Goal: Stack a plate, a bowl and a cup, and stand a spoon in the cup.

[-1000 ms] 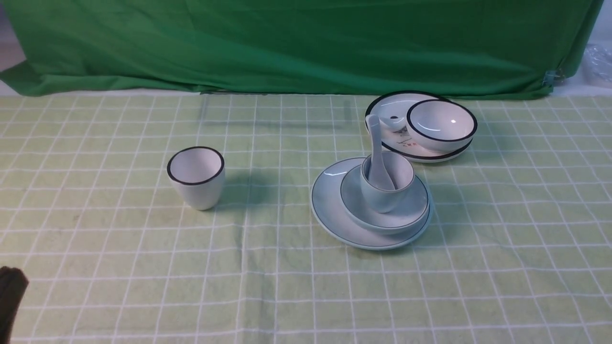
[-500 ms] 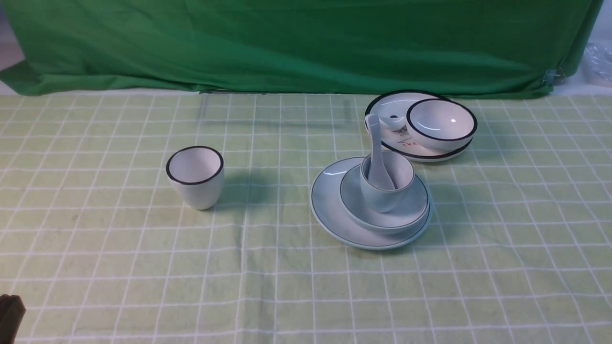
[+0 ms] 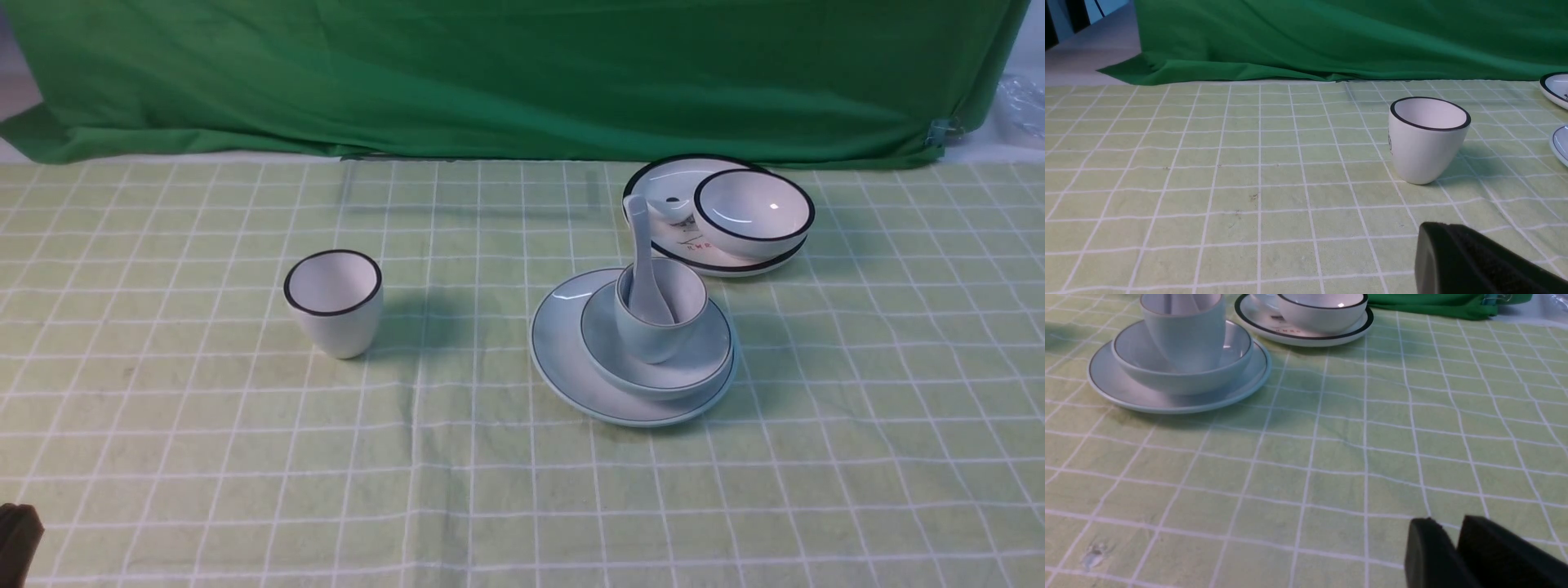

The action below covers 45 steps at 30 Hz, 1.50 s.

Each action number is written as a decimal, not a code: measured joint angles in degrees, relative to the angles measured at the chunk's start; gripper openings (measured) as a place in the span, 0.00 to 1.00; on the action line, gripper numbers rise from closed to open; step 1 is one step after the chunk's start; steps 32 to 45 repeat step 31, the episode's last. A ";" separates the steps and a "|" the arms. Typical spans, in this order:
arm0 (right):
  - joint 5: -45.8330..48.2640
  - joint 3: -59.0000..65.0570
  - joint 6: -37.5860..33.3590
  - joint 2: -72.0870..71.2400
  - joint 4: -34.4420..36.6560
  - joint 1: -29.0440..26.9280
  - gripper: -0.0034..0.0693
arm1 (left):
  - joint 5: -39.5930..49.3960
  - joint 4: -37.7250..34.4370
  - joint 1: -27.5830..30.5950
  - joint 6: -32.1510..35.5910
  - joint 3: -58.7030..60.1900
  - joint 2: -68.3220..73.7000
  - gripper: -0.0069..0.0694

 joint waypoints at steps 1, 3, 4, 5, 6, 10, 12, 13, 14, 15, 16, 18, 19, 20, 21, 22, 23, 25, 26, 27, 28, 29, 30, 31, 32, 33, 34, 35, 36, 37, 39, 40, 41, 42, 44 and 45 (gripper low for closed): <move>0.00 0.00 0.00 0.00 0.00 0.00 0.27 | 0.00 0.00 0.00 0.00 0.00 0.00 0.09; 0.00 0.00 0.02 0.00 0.00 0.00 0.27 | 0.00 0.00 0.00 -0.04 0.00 0.00 0.09; 0.00 0.00 0.02 0.00 0.00 0.00 0.27 | 0.00 0.00 0.00 -0.04 0.00 0.00 0.09; 0.00 0.00 0.02 0.00 0.00 0.00 0.28 | 0.00 0.00 0.00 -0.04 0.00 0.00 0.09; 0.00 0.00 0.02 0.00 0.00 0.00 0.28 | 0.00 0.00 0.00 -0.04 0.00 0.00 0.09; 0.00 0.00 0.02 0.00 0.00 0.00 0.29 | 0.00 0.00 0.05 -0.04 0.00 0.00 0.09; 0.00 0.00 0.02 0.00 0.00 0.00 0.30 | 0.00 0.00 0.05 -0.04 0.00 0.00 0.09; 0.00 0.00 0.02 0.00 0.00 0.00 0.30 | 0.00 0.00 0.05 -0.04 0.00 0.00 0.09; 0.00 0.00 0.02 0.00 0.00 0.00 0.30 | 0.00 0.00 0.05 -0.04 0.00 0.00 0.09; 0.00 0.00 0.02 0.00 0.00 0.00 0.31 | 0.00 0.00 0.05 -0.04 0.00 0.00 0.09; 0.00 0.00 0.02 0.00 0.00 0.00 0.32 | 0.00 0.00 0.05 -0.04 0.00 0.00 0.09; 0.00 0.00 0.02 0.00 0.00 0.00 0.32 | 0.00 0.00 0.05 -0.04 0.00 0.00 0.09; 0.00 0.00 0.02 0.00 0.00 0.00 0.33 | 0.00 0.00 0.05 -0.04 0.00 0.00 0.09; 0.00 0.00 0.02 0.00 0.00 0.00 0.34 | 0.00 0.00 0.05 -0.04 0.00 0.00 0.09; 0.00 0.00 0.02 0.00 0.00 0.00 0.34 | 0.00 0.00 0.05 -0.04 0.00 0.00 0.09; 0.00 0.00 0.02 0.00 0.00 0.00 0.34 | 0.00 0.00 0.05 -0.04 0.00 0.00 0.09; 0.00 0.00 0.02 0.00 0.00 0.00 0.35 | 0.00 0.00 0.05 -0.04 0.00 0.00 0.09; 0.00 0.00 0.02 0.00 0.00 0.00 0.35 | 0.00 0.00 0.05 -0.04 0.00 0.00 0.09; 0.00 0.00 0.02 0.00 0.00 0.00 0.36 | 0.00 0.00 0.05 -0.04 0.00 0.00 0.09; 0.00 0.00 0.02 0.00 0.00 0.00 0.36 | 0.00 0.00 0.05 -0.04 0.00 0.00 0.09; 0.00 0.00 0.02 0.00 0.00 0.00 0.36 | 0.00 0.00 0.05 -0.04 0.00 0.00 0.09; 0.00 0.00 0.02 0.00 0.00 0.00 0.37 | 0.00 0.00 0.05 -0.04 0.00 0.00 0.09; 0.00 0.00 0.02 0.00 0.00 0.00 0.37 | 0.00 0.00 0.05 -0.04 0.00 0.00 0.09; 0.00 0.00 0.02 0.00 0.00 0.00 0.37 | 0.00 0.00 0.05 -0.04 0.00 0.00 0.09; 0.00 0.00 0.02 0.00 0.00 0.00 0.37 | 0.00 0.00 0.05 -0.04 0.00 0.00 0.09; 0.00 0.00 0.02 0.00 0.00 0.00 0.37 | 0.00 0.00 0.05 -0.04 0.00 0.00 0.09; 0.00 0.00 0.02 0.00 0.00 0.00 0.37 | 0.00 0.00 0.05 -0.04 0.00 0.00 0.09; 0.00 0.00 0.02 0.00 0.00 0.00 0.37 | 0.00 0.00 0.05 -0.04 0.00 0.00 0.09; 0.00 0.00 0.02 0.00 0.00 0.00 0.37 | 0.00 0.00 0.05 -0.04 0.00 0.00 0.09; 0.00 0.00 0.02 0.00 0.00 0.00 0.37 | 0.00 0.00 0.05 -0.04 0.00 0.00 0.09; 0.00 0.00 0.02 0.00 0.00 0.00 0.37 | 0.00 0.00 0.05 -0.04 0.00 0.00 0.09; 0.00 0.00 0.02 0.00 0.00 0.00 0.37 | 0.00 0.00 0.05 -0.04 0.00 0.00 0.09; 0.00 0.00 0.02 0.00 0.00 0.00 0.37 | 0.00 0.00 0.05 -0.04 0.00 0.00 0.09; 0.00 0.00 0.02 0.00 0.00 0.00 0.37 | 0.00 0.00 0.05 -0.04 0.00 0.00 0.09; 0.00 0.00 0.02 0.00 0.00 0.00 0.37 | 0.00 0.00 0.05 -0.04 0.00 0.00 0.09; 0.00 0.00 0.02 0.00 0.00 0.00 0.37 | 0.00 0.00 0.05 -0.04 0.00 0.00 0.09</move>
